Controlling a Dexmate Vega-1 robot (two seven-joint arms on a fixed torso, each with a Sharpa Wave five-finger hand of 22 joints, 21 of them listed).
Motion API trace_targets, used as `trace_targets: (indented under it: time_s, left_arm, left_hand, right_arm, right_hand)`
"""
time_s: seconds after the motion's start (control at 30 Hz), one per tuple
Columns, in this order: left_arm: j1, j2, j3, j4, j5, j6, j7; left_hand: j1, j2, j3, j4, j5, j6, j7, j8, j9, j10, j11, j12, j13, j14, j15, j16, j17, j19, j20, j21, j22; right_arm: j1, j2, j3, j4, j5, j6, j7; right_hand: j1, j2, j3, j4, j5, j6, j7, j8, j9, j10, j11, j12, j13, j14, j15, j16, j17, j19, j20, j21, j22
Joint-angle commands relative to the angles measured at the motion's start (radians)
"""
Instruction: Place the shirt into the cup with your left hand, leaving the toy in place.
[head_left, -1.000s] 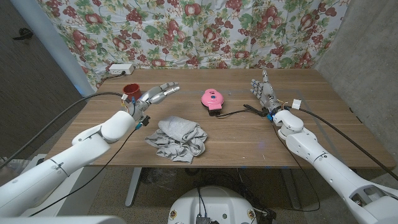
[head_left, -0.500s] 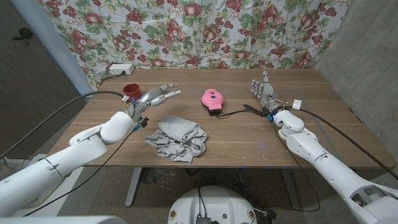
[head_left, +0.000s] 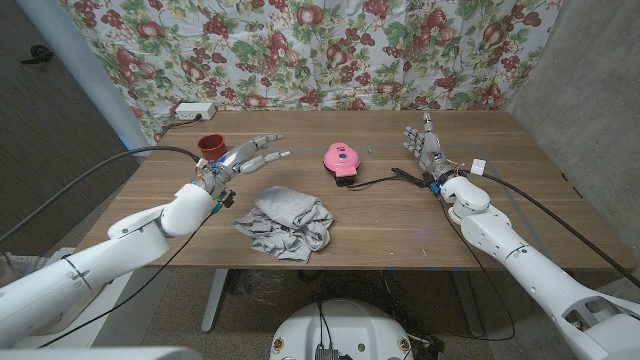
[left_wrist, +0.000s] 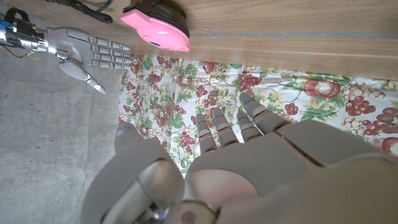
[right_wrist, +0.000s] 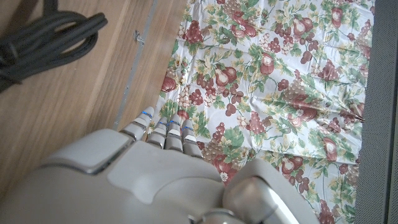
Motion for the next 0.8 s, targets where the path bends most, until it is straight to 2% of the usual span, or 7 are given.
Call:
trace_targets:
  time_s: [0.03, 0.2, 0.3, 0.6, 0.8]
  left_arm:
    - [0.011, 0.037, 0.015, -0.028, 0.070, 0.057, 0.052]
    - [0.006, 0.058, 0.031, -0.045, 0.101, 0.078, 0.044]
    - [0.002, 0.053, 0.037, -0.028, 0.082, 0.038, 0.047]
    - [-0.034, 0.061, 0.105, -0.038, 0.208, 0.068, 0.059]
    - [-0.049, 0.068, 0.129, -0.038, 0.246, 0.073, 0.069]
  left_hand:
    - [0.012, 0.000, -0.001, -0.009, 0.009, -0.009, -0.003, -0.004, 0.004, -0.002, -0.004, 0.004, 0.006, 0.001, -0.127, 0.004, 0.005, 0.003, -0.010, 0.006, 0.003]
    - [0.013, -0.001, -0.002, -0.009, 0.013, -0.012, -0.004, -0.004, 0.005, -0.006, -0.005, 0.002, 0.006, -0.001, -0.128, 0.003, 0.005, 0.002, -0.012, 0.005, 0.003]
    - [0.014, -0.002, -0.002, -0.009, 0.015, -0.013, -0.004, -0.004, 0.005, -0.007, -0.005, 0.001, 0.006, -0.002, -0.130, 0.003, 0.005, 0.003, -0.015, 0.005, 0.003]
    - [0.017, -0.007, -0.004, -0.011, 0.025, -0.011, -0.004, -0.001, 0.005, -0.005, -0.015, 0.002, 0.006, 0.001, -0.140, 0.004, 0.005, 0.011, -0.022, 0.006, 0.003]
    - [0.020, -0.010, -0.006, -0.011, 0.033, -0.006, -0.004, 0.002, 0.006, 0.001, -0.018, 0.004, 0.006, 0.007, -0.147, 0.006, 0.006, 0.015, -0.026, 0.007, 0.003]
  right_arm:
    - [-0.009, -0.009, 0.006, -0.008, 0.006, 0.003, 0.004]
    - [-0.015, -0.012, 0.009, -0.011, 0.008, 0.005, 0.004]
    - [-0.015, -0.011, 0.009, -0.008, 0.010, 0.005, 0.007]
    - [-0.018, -0.007, 0.009, -0.003, 0.014, 0.007, 0.008]
    - [-0.021, -0.011, 0.011, -0.008, 0.016, 0.002, 0.004]
  right_hand:
    - [0.007, -0.001, 0.002, -0.004, -0.003, 0.007, -0.001, 0.006, 0.005, 0.002, 0.004, 0.003, 0.002, -0.002, -0.008, 0.006, 0.004, 0.001, -0.002, 0.004, 0.004]
    - [0.007, -0.001, 0.002, -0.004, -0.003, 0.007, 0.000, 0.006, 0.005, 0.002, 0.003, 0.003, 0.002, -0.003, -0.008, 0.005, 0.004, 0.000, -0.002, 0.004, 0.004]
    - [0.007, -0.001, 0.002, -0.004, -0.003, 0.007, 0.000, 0.006, 0.005, 0.002, 0.002, 0.003, 0.002, -0.003, -0.007, 0.005, 0.004, 0.000, -0.001, 0.004, 0.004]
    - [0.006, -0.002, 0.002, -0.004, -0.003, 0.008, -0.001, 0.006, 0.005, 0.002, 0.003, 0.003, 0.002, -0.003, -0.008, 0.005, 0.004, -0.001, -0.001, 0.003, 0.003]
    - [0.006, -0.002, 0.003, -0.004, -0.004, 0.008, -0.001, 0.006, 0.005, 0.002, 0.002, 0.003, 0.002, -0.003, -0.008, 0.006, 0.004, -0.001, -0.001, 0.003, 0.003]
